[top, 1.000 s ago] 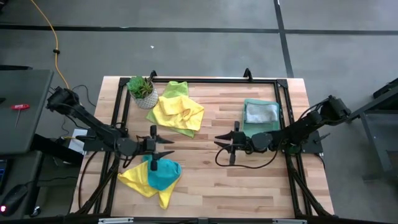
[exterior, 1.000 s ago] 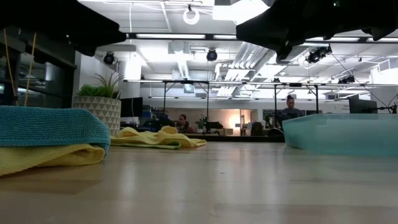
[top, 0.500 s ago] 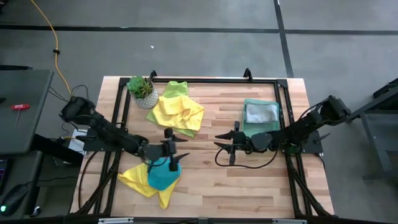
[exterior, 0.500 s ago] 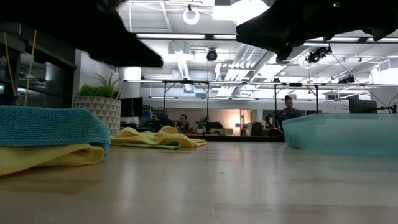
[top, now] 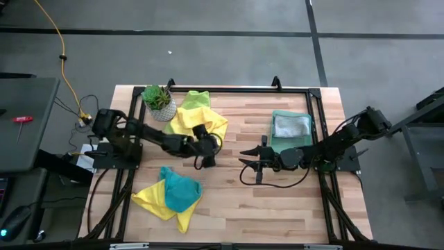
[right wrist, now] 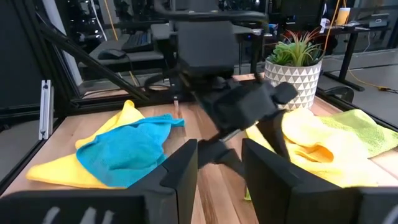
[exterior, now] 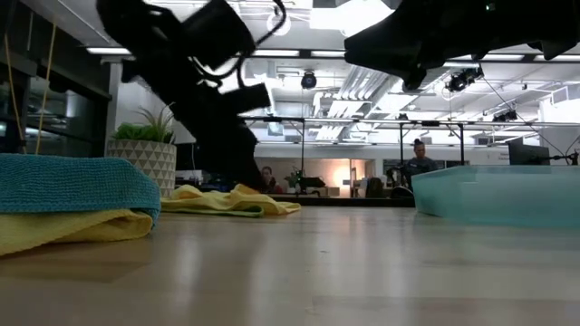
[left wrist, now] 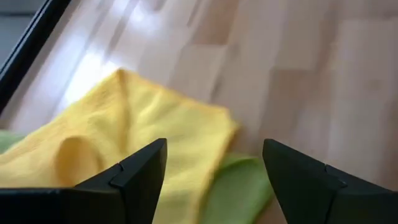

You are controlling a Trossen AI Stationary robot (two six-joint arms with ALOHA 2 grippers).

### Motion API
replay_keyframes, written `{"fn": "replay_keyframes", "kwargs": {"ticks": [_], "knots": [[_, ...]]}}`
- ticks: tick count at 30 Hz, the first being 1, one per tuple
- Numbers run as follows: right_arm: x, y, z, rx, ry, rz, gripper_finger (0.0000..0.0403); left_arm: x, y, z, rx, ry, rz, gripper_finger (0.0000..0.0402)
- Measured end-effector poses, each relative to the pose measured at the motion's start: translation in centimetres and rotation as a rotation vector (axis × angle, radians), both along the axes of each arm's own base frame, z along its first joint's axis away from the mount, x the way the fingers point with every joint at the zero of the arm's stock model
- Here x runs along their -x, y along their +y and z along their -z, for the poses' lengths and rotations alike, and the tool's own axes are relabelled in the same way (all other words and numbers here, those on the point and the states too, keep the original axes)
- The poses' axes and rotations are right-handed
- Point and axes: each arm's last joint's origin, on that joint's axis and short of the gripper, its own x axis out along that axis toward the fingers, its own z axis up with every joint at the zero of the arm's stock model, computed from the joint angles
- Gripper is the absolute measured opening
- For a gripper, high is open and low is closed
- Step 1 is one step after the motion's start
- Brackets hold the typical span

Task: Fold microfiber towels
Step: Fold the top yellow microfiber cloth

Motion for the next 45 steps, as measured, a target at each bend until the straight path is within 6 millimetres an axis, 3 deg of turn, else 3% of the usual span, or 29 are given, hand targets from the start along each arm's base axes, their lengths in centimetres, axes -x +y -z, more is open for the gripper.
{"fn": "replay_keyframes", "kwargs": {"ticks": [4, 8, 15, 22, 30, 45], "knots": [[0.0, 0.0, 0.1, -0.005, 0.012, 0.001, 0.0119, 1.2, 0.3, -0.2, 0.013, 0.159, -0.001, 0.0254], [0.0, 0.0, 0.4, -0.011, 0.037, 0.003, 0.0119, 3.5, -0.2, -1.6, 0.015, 0.268, -0.01, 0.0254], [0.1, 0.0, 0.5, -0.007, 0.046, 0.003, 0.0119, 8.1, 0.0, -3.8, 0.1, 0.242, -0.137, 0.0254], [0.1, 0.0, 0.4, -0.009, 0.041, 0.003, 0.0119, 10.6, 1.0, -2.3, 0.174, 0.251, -0.228, 0.0254], [0.0, -0.1, 0.4, -0.008, 0.038, 0.014, 0.0119, 11.2, 1.3, -1.1, 0.074, 0.327, -0.247, 0.0254], [0.0, -0.1, 0.4, -0.028, 0.034, 0.02, 0.0119, 11.2, 2.6, 0.7, 0.06, 0.492, -0.212, 0.0251]]}}
